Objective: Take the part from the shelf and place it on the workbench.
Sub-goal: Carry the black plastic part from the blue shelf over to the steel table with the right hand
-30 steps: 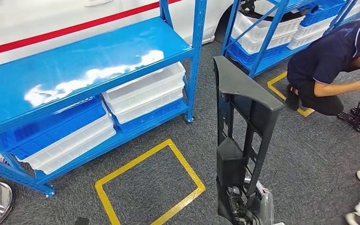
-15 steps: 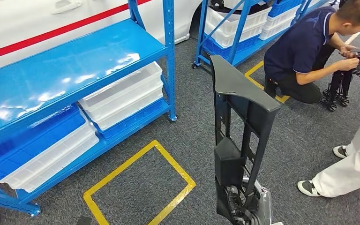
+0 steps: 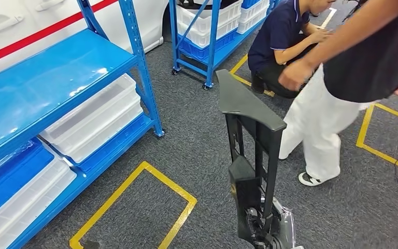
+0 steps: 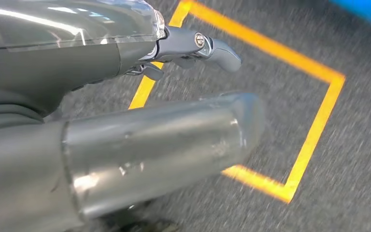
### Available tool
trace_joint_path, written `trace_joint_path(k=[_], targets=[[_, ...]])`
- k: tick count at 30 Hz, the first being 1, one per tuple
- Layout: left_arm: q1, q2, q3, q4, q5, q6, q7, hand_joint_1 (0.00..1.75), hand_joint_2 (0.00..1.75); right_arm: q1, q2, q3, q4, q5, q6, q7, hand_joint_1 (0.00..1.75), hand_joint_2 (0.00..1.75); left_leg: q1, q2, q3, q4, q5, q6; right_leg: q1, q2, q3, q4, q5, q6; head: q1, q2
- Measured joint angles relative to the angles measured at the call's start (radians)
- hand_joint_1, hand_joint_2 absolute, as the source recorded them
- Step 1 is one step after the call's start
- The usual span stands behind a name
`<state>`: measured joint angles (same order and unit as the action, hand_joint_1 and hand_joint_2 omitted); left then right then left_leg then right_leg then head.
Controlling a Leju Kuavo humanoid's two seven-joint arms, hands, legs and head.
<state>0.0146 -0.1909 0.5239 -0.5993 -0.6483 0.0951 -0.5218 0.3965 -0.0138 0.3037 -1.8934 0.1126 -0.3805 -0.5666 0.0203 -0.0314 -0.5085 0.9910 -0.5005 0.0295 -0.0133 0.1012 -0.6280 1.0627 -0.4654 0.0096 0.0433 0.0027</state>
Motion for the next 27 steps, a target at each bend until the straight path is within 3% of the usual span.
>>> trace_joint_path(k=[2,4,5,6,7,9,10,11,13,14,16,18,19,20,21,22,24,26,27], targets=[[-0.027,0.007,0.017,0.045,0.007,0.018,-0.026,0.0,0.0,-0.014,-0.005,0.003,-0.002,-0.003,0.006,0.003,1.75,1.75,-0.001,0.028,0.001,-0.007,0.005,0.01,0.002,-0.065,-0.049,0.101,-0.058,0.005,0.0,0.0],[-0.045,0.014,0.028,0.081,0.014,0.023,-0.047,0.0,0.0,-0.024,-0.009,0.004,-0.003,-0.009,0.015,0.01,1.75,1.75,-0.004,0.058,0.0,-0.006,0.003,0.012,-0.004,-0.089,-0.105,0.217,-0.106,0.012,0.0,0.0],[-0.052,0.016,0.032,0.093,0.016,0.022,-0.053,0.0,0.0,-0.025,-0.01,0.004,-0.003,-0.011,0.019,0.013,1.75,1.75,-0.005,0.072,0.001,-0.005,0.001,0.011,-0.008,-0.093,-0.114,0.238,-0.106,0.015,0.0,0.0],[-0.059,0.018,0.035,0.102,0.019,0.021,-0.057,0.0,0.0,-0.026,-0.011,0.004,-0.003,-0.013,0.021,0.015,1.75,1.75,-0.004,0.086,0.002,-0.004,-0.001,0.008,-0.012,-0.098,-0.101,0.219,-0.087,0.018,0.0,0.0],[-0.066,0.018,0.037,0.109,0.02,0.02,-0.058,0.0,0.0,-0.025,-0.012,0.004,-0.003,-0.015,0.022,0.016,1.75,1.75,-0.004,0.098,0.005,-0.003,-0.005,0.004,-0.015,-0.109,-0.069,0.163,-0.055,0.02,0.0,0.0],[-0.075,0.018,0.041,0.117,0.021,0.019,-0.058,0.0,0.0,-0.027,-0.014,0.004,-0.008,-0.019,0.025,0.017,1.75,1.75,-0.006,0.12,0.012,0.001,-0.014,-0.007,-0.012,-0.154,0.005,0.027,-0.007,0.017,0.0,0.0],[-0.078,0.018,0.043,0.118,0.021,0.019,-0.058,0.0,0.0,-0.027,-0.014,0.004,-0.012,-0.021,0.026,0.017,1.75,1.75,-0.008,0.129,0.015,0.002,-0.019,-0.013,-0.008,-0.169,0.026,-0.012,0.001,0.012,0.0,0.0],[-0.081,0.018,0.045,0.119,0.021,0.018,-0.058,0.0,0.0,-0.027,-0.014,0.004,-0.017,-0.023,0.028,0.017,1.75,1.75,-0.01,0.138,0.018,0.003,-0.023,-0.019,-0.003,-0.174,0.033,-0.027,-0.002,0.006,0.0,0.0],[-0.086,0.017,0.047,0.12,0.021,0.016,-0.057,0.0,0.0,-0.023,-0.014,0.003,-0.026,-0.027,0.028,0.018,1.75,1.75,-0.01,0.156,0.025,0.001,-0.028,-0.031,0.001,-0.15,0.031,-0.027,-0.002,-0.007,0.0,0.0],[-0.089,0.016,0.047,0.12,0.021,0.016,-0.057,0.0,0.0,-0.02,-0.014,0.003,-0.03,-0.028,0.028,0.018,1.75,1.75,-0.007,0.151,0.028,0.005,-0.035,-0.037,0.0,-0.14,0.031,-0.031,0.0,-0.014,0.0,0.0],[-0.091,0.016,0.047,0.12,0.021,0.015,-0.057,0.0,0.0,-0.017,-0.014,0.002,-0.039,-0.03,0.028,0.018,1.75,1.75,-0.002,0.103,0.006,0.064,-0.079,-0.043,-0.004,-0.118,0.034,-0.039,0.004,-0.028,0.0,0.0],[-0.088,0.016,0.047,0.121,0.022,0.015,-0.055,0.0,0.0,-0.016,-0.014,0.002,-0.043,-0.03,0.027,0.019,1.75,1.75,0.0,0.051,-0.058,0.199,-0.147,-0.044,-0.003,-0.094,0.033,-0.04,0.005,-0.037,0.0,0.0],[-0.085,0.016,0.048,0.121,0.025,0.015,-0.053,0.0,0.0,-0.015,-0.014,0.002,-0.044,-0.028,0.026,0.02,1.75,1.75,0.0,0.041,-0.091,0.262,-0.167,-0.044,-0.001,-0.079,0.033,-0.039,0.004,-0.039,0.0,0.0],[-0.082,0.016,0.048,0.122,0.03,0.015,-0.05,0.0,0.0,-0.013,-0.014,0.002,-0.044,-0.025,0.024,0.021,1.75,1.75,0.0,0.038,-0.112,0.296,-0.168,-0.043,0.001,-0.064,0.034,-0.038,0.004,-0.04,0.0,0.0],[-0.081,0.016,0.048,0.121,0.037,0.015,-0.046,0.0,0.0,-0.01,-0.014,0.002,-0.045,-0.021,0.021,0.022,1.75,1.75,0.0,0.036,-0.116,0.292,-0.148,-0.042,0.002,-0.049,0.034,-0.036,0.004,-0.04,0.0,0.0],[-0.08,0.017,0.049,0.121,0.043,0.014,-0.042,0.0,0.0,-0.008,-0.014,0.002,-0.048,-0.017,0.018,0.023,1.75,1.75,0.0,0.031,-0.101,0.246,-0.109,-0.04,0.003,-0.034,0.036,-0.034,0.003,-0.039,0.0,0.0],[-0.08,0.02,0.049,0.118,0.051,0.011,-0.035,0.0,0.0,-0.006,-0.014,0.002,-0.057,-0.012,0.015,0.026,1.75,1.75,0.003,-0.014,-0.052,0.111,-0.032,-0.033,0.003,-0.005,0.035,-0.027,-0.001,-0.033,0.0,0.0],[-0.08,0.023,0.049,0.117,0.05,0.01,-0.031,0.0,0.0,-0.006,-0.014,0.002,-0.064,-0.011,0.014,0.03,1.75,1.75,0.003,-0.059,-0.025,0.037,-0.009,-0.029,0.0,0.019,0.026,-0.02,0.0,-0.022,0.0,0.0],[-0.08,0.024,0.049,0.117,0.05,0.01,-0.029,0.0,0.0,-0.005,-0.015,0.001,-0.066,-0.011,0.015,0.032,1.75,1.75,0.002,-0.064,-0.023,0.032,-0.011,-0.027,-0.003,0.032,0.021,-0.02,0.003,-0.014,0.0,0.0]])
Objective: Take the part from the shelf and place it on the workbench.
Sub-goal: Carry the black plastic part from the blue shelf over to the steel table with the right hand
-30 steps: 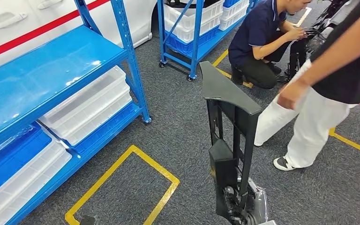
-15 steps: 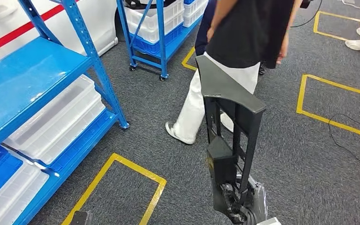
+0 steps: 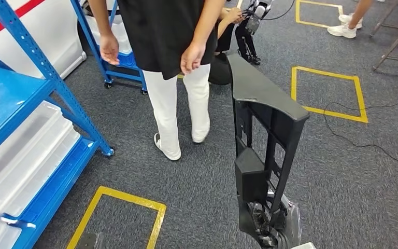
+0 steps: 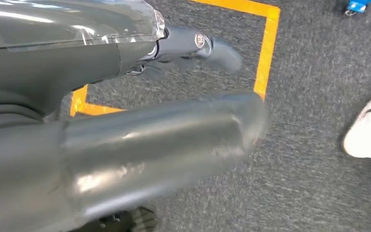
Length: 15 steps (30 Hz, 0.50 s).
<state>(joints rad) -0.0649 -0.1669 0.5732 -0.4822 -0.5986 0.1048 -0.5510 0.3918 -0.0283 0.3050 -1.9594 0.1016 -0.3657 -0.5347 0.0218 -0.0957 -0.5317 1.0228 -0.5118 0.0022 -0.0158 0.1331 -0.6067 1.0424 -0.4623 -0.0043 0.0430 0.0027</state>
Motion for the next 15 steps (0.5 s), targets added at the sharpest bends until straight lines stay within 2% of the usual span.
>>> trace_joint_path(k=[1,2,3,4,5,6,7,8,9,10,12,13,14,15], targets=[[-0.001,0.0,0.0,-0.001,-0.001,0.0,0.001,0.0,0.0,0.002,0.0,0.0,-0.002,0.0,0.0,0.001,1.75,1.75,-0.002,0.011,0.002,-0.004,0.002,0.004,-0.003,0.013,-0.004,-0.003,0.004,0.009,0.0,0.0],[-0.002,0.0,0.0,-0.002,-0.001,-0.001,0.002,0.0,0.0,0.005,-0.001,-0.001,-0.003,0.0,0.002,0.002,1.75,1.75,-0.001,0.025,0.005,-0.011,0.006,0.01,-0.004,0.008,-0.007,-0.002,0.005,0.015,0.0,0.0],[-0.004,0.001,-0.001,-0.004,-0.001,-0.001,0.004,0.0,0.0,0.006,-0.002,0.0,-0.003,0.0,0.004,0.002,1.75,1.75,0.0,0.039,0.009,-0.018,0.011,0.018,-0.002,-0.014,-0.013,0.009,-0.002,0.02,0.0,0.0],[-0.005,0.001,-0.001,-0.005,0.0,-0.002,0.004,0.0,0.0,0.005,-0.003,0.0,-0.003,-0.001,0.006,0.003,1.75,1.75,0.0,0.055,0.012,-0.025,0.015,0.025,0.0,-0.047,-0.029,0.04,-0.021,0.023,0.0,0.0],[-0.006,0.002,-0.001,-0.006,0.001,-0.003,0.005,0.0,0.0,0.003,-0.005,0.002,-0.003,-0.001,0.008,0.003,1.75,1.75,-0.001,0.071,0.014,-0.029,0.017,0.03,0.001,-0.087,-0.052,0.09,-0.05,0.024,0.0,0.0],[-0.006,0.002,-0.002,-0.006,0.002,-0.003,0.006,0.0,0.0,-0.001,-0.007,0.004,-0.002,-0.003,0.011,0.003,1.75,1.75,-0.003,0.086,0.015,-0.03,0.016,0.033,0.001,-0.112,-0.084,0.153,-0.083,0.027,0.0,0.0],[-0.005,0.003,-0.003,-0.006,0.001,-0.003,0.007,0.0,0.0,-0.004,-0.009,0.007,0.0,-0.005,0.015,0.004,1.75,1.75,-0.005,0.102,0.015,-0.03,0.015,0.034,-0.001,-0.123,-0.115,0.215,-0.108,0.029,0.0,0.0],[-0.006,0.004,-0.004,-0.006,0.0,-0.003,0.008,0.0,0.0,-0.007,-0.012,0.011,0.003,-0.009,0.018,0.004,1.75,1.75,-0.006,0.118,0.015,-0.03,0.014,0.034,-0.002,-0.127,-0.134,0.254,-0.117,0.031,0.0,0.0],[-0.007,0.005,-0.006,-0.006,-0.001,-0.002,0.008,0.0,0.0,-0.008,-0.015,0.016,0.005,-0.013,0.021,0.004,1.75,1.75,-0.007,0.133,0.016,-0.03,0.012,0.033,-0.004,-0.129,-0.134,0.257,-0.108,0.033,0.0,0.0],[-0.008,0.005,-0.009,-0.006,-0.002,-0.002,0.009,0.0,0.0,-0.01,-0.017,0.02,0.008,-0.016,0.023,0.004,1.75,1.75,-0.007,0.147,0.019,-0.03,0.009,0.031,-0.005,-0.134,-0.111,0.218,-0.081,0.033,0.0,0.0],[-0.012,0.006,-0.015,-0.006,-0.003,-0.002,0.009,0.0,0.0,-0.014,-0.022,0.027,0.01,-0.019,0.023,0.004,1.75,1.75,-0.009,0.169,0.027,-0.029,0.003,0.024,-0.001,-0.169,-0.03,0.079,-0.023,0.027,0.0,0.0],[-0.014,0.006,-0.017,-0.006,-0.002,-0.001,0.009,0.0,0.0,-0.017,-0.023,0.03,0.011,-0.021,0.023,0.004,1.75,1.75,-0.011,0.178,0.03,-0.028,-0.002,0.019,0.003,-0.184,-0.001,0.024,-0.007,0.021,0.0,0.0],[-0.015,0.007,-0.02,-0.006,-0.001,-0.001,0.009,0.0,0.0,-0.02,-0.025,0.034,0.012,-0.025,0.023,0.004,1.75,1.75,-0.012,0.187,0.033,-0.028,-0.005,0.013,0.008,-0.195,0.014,-0.004,-0.004,0.015,0.0,0.0],[-0.016,0.008,-0.024,-0.006,0.0,-0.001,0.009,0.0,0.0,-0.023,-0.026,0.038,0.012,-0.03,0.022,0.004,1.75,1.75,-0.014,0.195,0.036,-0.029,-0.007,0.008,0.013,-0.193,0.014,-0.01,-0.009,0.009,0.0,0.0]])
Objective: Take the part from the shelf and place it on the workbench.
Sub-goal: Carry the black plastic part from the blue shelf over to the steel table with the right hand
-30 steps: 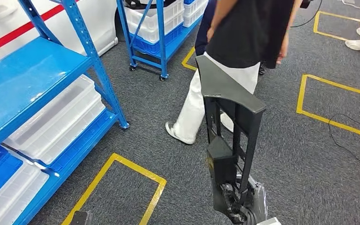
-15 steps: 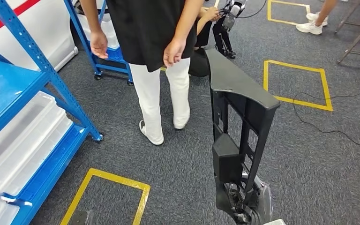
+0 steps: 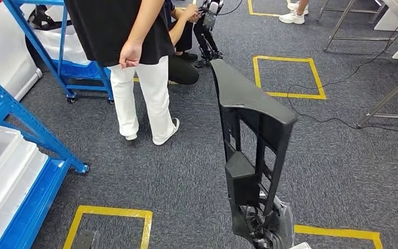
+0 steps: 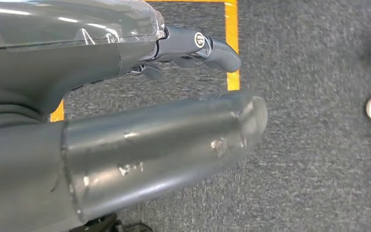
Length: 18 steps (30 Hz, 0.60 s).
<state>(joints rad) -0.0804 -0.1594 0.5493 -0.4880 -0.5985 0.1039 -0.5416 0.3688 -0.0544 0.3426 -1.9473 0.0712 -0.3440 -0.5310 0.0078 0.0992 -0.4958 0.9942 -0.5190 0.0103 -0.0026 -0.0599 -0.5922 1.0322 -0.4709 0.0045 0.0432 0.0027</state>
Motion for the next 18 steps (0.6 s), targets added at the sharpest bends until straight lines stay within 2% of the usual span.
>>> trace_joint_path(k=[1,2,4,6,7,8,9,10,11,13,15,17,18], targets=[[-0.001,0.0,-0.004,0.0,0.001,0.0,0.0,0.0,0.0,-0.001,-0.002,0.003,0.0,-0.006,-0.001,0.0,1.75,1.75,0.0,0.009,0.003,-0.001,-0.002,-0.005,0.001,0.012,-0.002,-0.002,0.001,-0.006,0.0,0.0],[-0.002,0.0,-0.009,0.0,0.001,0.0,0.001,0.0,0.0,-0.001,-0.004,0.006,0.0,-0.011,-0.002,-0.001,1.75,1.75,0.002,0.008,0.005,0.001,-0.006,-0.01,0.0,0.022,-0.001,-0.005,0.003,-0.012,0.0,0.0],[-0.004,0.0,-0.018,0.0,-0.001,0.002,0.002,0.0,0.0,-0.004,-0.006,0.011,0.0,-0.016,-0.003,-0.002,1.75,1.75,0.007,-0.03,-0.009,0.041,-0.037,-0.018,-0.004,0.041,0.002,-0.013,0.007,-0.027,0.0,0.0],[0.0,0.001,-0.023,0.0,-0.002,0.003,0.003,0.0,0.0,-0.009,-0.007,0.017,0.0,-0.017,-0.003,-0.003,1.75,1.75,0.01,-0.079,-0.065,0.159,-0.1,-0.021,-0.006,0.061,0.003,-0.016,0.009,-0.036,0.0,0.0],[0.003,0.001,-0.025,0.0,-0.002,0.003,0.004,0.0,0.0,-0.011,-0.007,0.019,0.0,-0.017,-0.003,-0.003,1.75,1.75,0.01,-0.089,-0.101,0.23,-0.128,-0.022,-0.004,0.074,0.002,-0.015,0.009,-0.038,0.0,0.0],[0.006,0.001,-0.026,0.0,-0.002,0.003,0.005,0.0,0.0,-0.012,-0.008,0.021,0.0,-0.017,-0.003,-0.003,1.75,1.75,0.01,-0.092,-0.131,0.281,-0.139,-0.022,-0.003,0.087,0.002,-0.013,0.008,-0.039,0.0,0.0],[0.008,0.001,-0.027,0.0,-0.002,0.003,0.006,0.0,0.0,-0.012,-0.008,0.023,0.001,-0.017,-0.003,-0.003,1.75,1.75,0.01,-0.093,-0.146,0.3,-0.131,-0.022,-0.001,0.101,0.003,-0.011,0.007,-0.04,0.0,0.0],[0.008,0.001,-0.028,0.0,-0.002,0.004,0.007,0.0,0.0,-0.012,-0.009,0.023,0.001,-0.018,-0.003,-0.003,1.75,1.75,0.01,-0.096,-0.142,0.276,-0.101,-0.02,-0.001,0.116,0.003,-0.008,0.006,-0.04,0.0,0.0],[0.008,0.002,-0.028,0.0,-0.002,0.004,0.007,0.0,0.0,-0.012,-0.01,0.024,0.001,-0.018,-0.003,-0.003,1.75,1.75,0.01,-0.106,-0.121,0.218,-0.059,-0.017,-0.001,0.129,0.005,-0.005,0.005,-0.039,0.0,0.0],[0.007,0.003,-0.029,0.0,-0.002,0.004,0.006,0.0,0.0,-0.013,-0.011,0.025,0.002,-0.018,-0.003,-0.003,1.75,1.75,0.011,-0.153,-0.071,0.089,0.004,-0.011,-0.001,0.156,0.004,0.002,0.001,-0.032,0.0,0.0],[0.008,0.004,-0.029,0.0,-0.001,0.004,0.008,0.0,0.0,-0.014,-0.012,0.026,0.002,-0.018,-0.003,-0.004,1.75,1.75,0.01,-0.182,-0.049,0.033,0.016,-0.007,-0.004,0.179,-0.004,0.005,0.003,-0.021,0.0,0.0],[0.006,0.003,-0.03,0.0,-0.001,0.004,0.009,0.0,0.0,-0.013,-0.013,0.026,0.001,-0.018,-0.005,-0.004,1.75,1.75,0.009,-0.163,-0.045,0.024,0.02,0.001,-0.008,0.199,-0.011,0.003,0.007,-0.006,0.0,0.0],[0.005,0.002,-0.031,0.0,-0.001,0.004,0.01,0.0,0.0,-0.012,-0.014,0.027,0.0,-0.018,-0.006,-0.004,1.75,1.75,0.01,-0.15,-0.042,0.018,0.024,0.008,-0.007,0.189,-0.015,0.008,0.004,-0.001,0.0,0.0]])
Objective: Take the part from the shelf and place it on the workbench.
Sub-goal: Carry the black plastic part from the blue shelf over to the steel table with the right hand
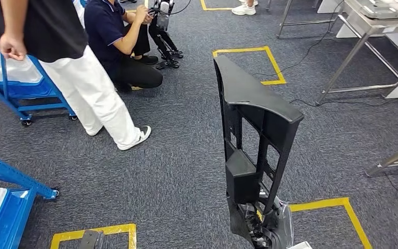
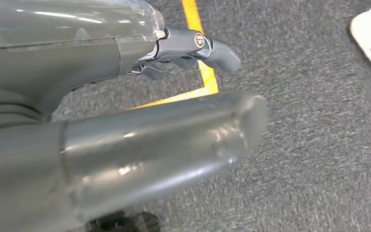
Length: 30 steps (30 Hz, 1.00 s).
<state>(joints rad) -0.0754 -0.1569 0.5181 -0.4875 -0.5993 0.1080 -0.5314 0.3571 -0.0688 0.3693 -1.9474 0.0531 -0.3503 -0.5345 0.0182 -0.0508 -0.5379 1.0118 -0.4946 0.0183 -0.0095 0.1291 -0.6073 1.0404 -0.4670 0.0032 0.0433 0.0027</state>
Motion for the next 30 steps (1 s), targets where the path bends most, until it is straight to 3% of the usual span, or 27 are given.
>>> trace_joint_path(k=[1,3,5,6,7,8,10,12,14,16,17,19,20,21,22,23,24,26,28,29,30], targets=[[-0.001,0.0,-0.001,0.0,0.0,0.001,0.001,0.0,0.0,0.001,-0.002,0.0,-0.002,0.0,-0.002,0.0,1.75,1.75,0.001,0.014,0.002,-0.007,0.004,0.008,0.002,-0.025,-0.011,0.021,-0.014,0.004,0.0,0.0],[0.001,0.0,-0.001,0.0,0.001,0.003,0.002,0.0,0.0,0.001,-0.006,0.001,-0.006,0.0,-0.008,0.001,1.75,1.75,0.0,0.043,0.005,-0.015,0.008,0.018,0.003,-0.091,-0.059,0.12,-0.072,0.011,0.0,0.0],[0.005,0.001,0.0,0.001,0.004,0.005,0.002,0.0,0.0,0.002,-0.009,0.001,-0.007,-0.004,-0.013,0.003,1.75,1.75,-0.003,0.072,0.004,-0.015,0.007,0.021,-0.002,-0.118,-0.121,0.243,-0.123,0.018,0.0,0.0],[0.006,0.002,0.0,0.001,0.006,0.006,0.002,0.0,0.0,0.005,-0.01,0.001,-0.007,-0.009,-0.014,0.003,1.75,1.75,-0.004,0.086,0.005,-0.015,0.005,0.02,-0.005,-0.121,-0.134,0.269,-0.125,0.021,0.0,0.0],[0.007,0.002,0.0,0.001,0.008,0.007,0.001,0.0,0.0,0.008,-0.012,0.001,-0.007,-0.016,-0.015,0.003,1.75,1.75,-0.004,0.099,0.006,-0.015,0.003,0.019,-0.008,-0.125,-0.127,0.256,-0.107,0.024,0.0,0.0],[0.007,0.001,-0.001,0.001,0.01,0.008,0.001,0.0,0.0,0.01,-0.013,0.001,-0.008,-0.023,-0.015,0.001,1.75,1.75,-0.004,0.111,0.01,-0.015,0.0,0.016,-0.01,-0.134,-0.098,0.203,-0.075,0.025,0.0,0.0],[0.007,0.001,-0.002,0.001,0.012,0.009,0.001,0.0,0.0,0.013,-0.015,0.001,-0.013,-0.032,-0.015,-0.004,1.75,1.75,-0.007,0.132,0.019,-0.014,-0.008,0.007,-0.008,-0.174,-0.02,0.061,-0.019,0.021,0.0,0.0],[0.006,0.001,-0.003,0.001,0.013,0.01,0.001,0.0,0.0,0.015,-0.015,0.001,-0.019,-0.035,-0.015,-0.009,1.75,1.75,-0.011,0.15,0.026,-0.013,-0.016,-0.005,0.001,-0.194,0.015,-0.008,-0.004,0.01,0.0,0.0],[0.005,0.0,-0.005,0.001,0.013,0.01,0.001,0.0,0.0,0.019,-0.016,0.0,-0.025,-0.036,-0.02,-0.014,1.75,1.75,-0.011,0.167,0.033,-0.014,-0.02,-0.016,0.005,-0.174,0.014,-0.011,-0.005,-0.002,0.0,0.0],[0.004,0.0,-0.009,0.0,0.016,0.01,0.001,0.0,0.0,0.031,-0.015,-0.006,-0.037,-0.037,-0.037,-0.023,1.75,1.75,-0.007,0.144,0.031,0.007,-0.042,-0.027,0.002,-0.154,0.018,-0.019,-0.002,-0.016,0.0,0.0],[0.005,0.0,-0.01,-0.001,0.018,0.01,0.002,0.0,0.0,0.038,-0.014,-0.012,-0.046,-0.037,-0.047,-0.028,1.75,1.75,-0.005,0.118,0.017,0.043,-0.067,-0.03,-0.001,-0.144,0.021,-0.022,-0.001,-0.023,0.0,0.0],[0.014,0.0,-0.01,-0.001,0.025,0.01,0.001,0.0,0.0,0.051,-0.006,-0.032,-0.064,-0.036,-0.062,-0.036,1.75,1.75,-0.002,0.07,-0.043,0.174,-0.133,-0.032,-0.001,-0.123,0.023,-0.022,-0.001,-0.031,0.0,0.0],[0.021,0.001,-0.01,-0.001,0.029,0.01,-0.001,0.0,0.0,0.06,0.0,-0.046,-0.073,-0.036,-0.065,-0.039,1.75,1.75,-0.002,0.061,-0.077,0.239,-0.156,-0.033,0.001,-0.11,0.023,-0.021,-0.002,-0.033,0.0,0.0],[0.027,0.002,-0.01,-0.001,0.031,0.01,-0.003,0.0,0.0,0.072,0.008,-0.063,-0.083,-0.036,-0.064,-0.041,1.75,1.75,-0.002,0.057,-0.099,0.278,-0.161,-0.032,0.003,-0.095,0.023,-0.019,-0.003,-0.035,0.0,0.0],[0.031,0.003,-0.009,-0.001,0.034,0.01,-0.006,0.0,0.0,0.084,0.017,-0.08,-0.094,-0.034,-0.058,-0.043,1.75,1.75,-0.002,0.055,-0.104,0.277,-0.143,-0.03,0.005,-0.08,0.024,-0.016,-0.004,-0.035,0.0,0.0],[0.034,0.005,-0.009,-0.001,0.035,0.01,-0.009,0.0,0.0,0.096,0.026,-0.097,-0.104,-0.031,-0.048,-0.044,1.75,1.75,-0.002,0.051,-0.091,0.237,-0.108,-0.027,0.006,-0.066,0.025,-0.014,-0.006,-0.035,0.0,0.0],[0.035,0.008,-0.008,-0.001,0.035,0.01,-0.011,0.0,0.0,0.107,0.036,-0.114,-0.113,-0.027,-0.035,-0.044,1.75,1.75,-0.002,0.035,-0.064,0.168,-0.065,-0.023,0.006,-0.052,0.026,-0.012,-0.007,-0.034,0.0,0.0],[0.038,0.012,-0.005,-0.001,0.035,0.006,-0.014,0.0,0.0,0.122,0.058,-0.145,-0.128,-0.012,-0.003,-0.044,1.75,1.75,-0.001,-0.019,-0.016,0.049,-0.016,-0.016,0.005,-0.025,0.023,-0.006,-0.009,-0.027,0.0,0.0],[0.041,0.015,-0.001,-0.001,0.034,0.002,-0.015,0.0,0.0,0.133,0.08,-0.173,-0.136,0.004,0.029,-0.042,1.75,1.75,-0.004,-0.043,0.0,0.009,-0.012,-0.012,0.001,0.001,0.015,-0.005,-0.006,-0.014,0.0,0.0],[0.041,0.015,0.0,-0.002,0.034,0.0,-0.016,0.0,0.0,0.138,0.089,-0.184,-0.138,0.01,0.038,-0.04,1.75,1.75,-0.005,-0.031,0.003,0.003,-0.01,-0.008,-0.001,0.015,0.012,-0.007,-0.002,-0.007,0.0,0.0],[0.041,0.015,0.001,-0.002,0.033,-0.001,-0.016,0.0,0.0,0.143,0.097,-0.194,-0.141,0.016,0.043,-0.038,1.75,1.75,-0.004,-0.018,0.006,-0.003,-0.006,-0.003,-0.002,0.011,0.01,-0.007,-0.002,-0.001,0.0,0.0]])
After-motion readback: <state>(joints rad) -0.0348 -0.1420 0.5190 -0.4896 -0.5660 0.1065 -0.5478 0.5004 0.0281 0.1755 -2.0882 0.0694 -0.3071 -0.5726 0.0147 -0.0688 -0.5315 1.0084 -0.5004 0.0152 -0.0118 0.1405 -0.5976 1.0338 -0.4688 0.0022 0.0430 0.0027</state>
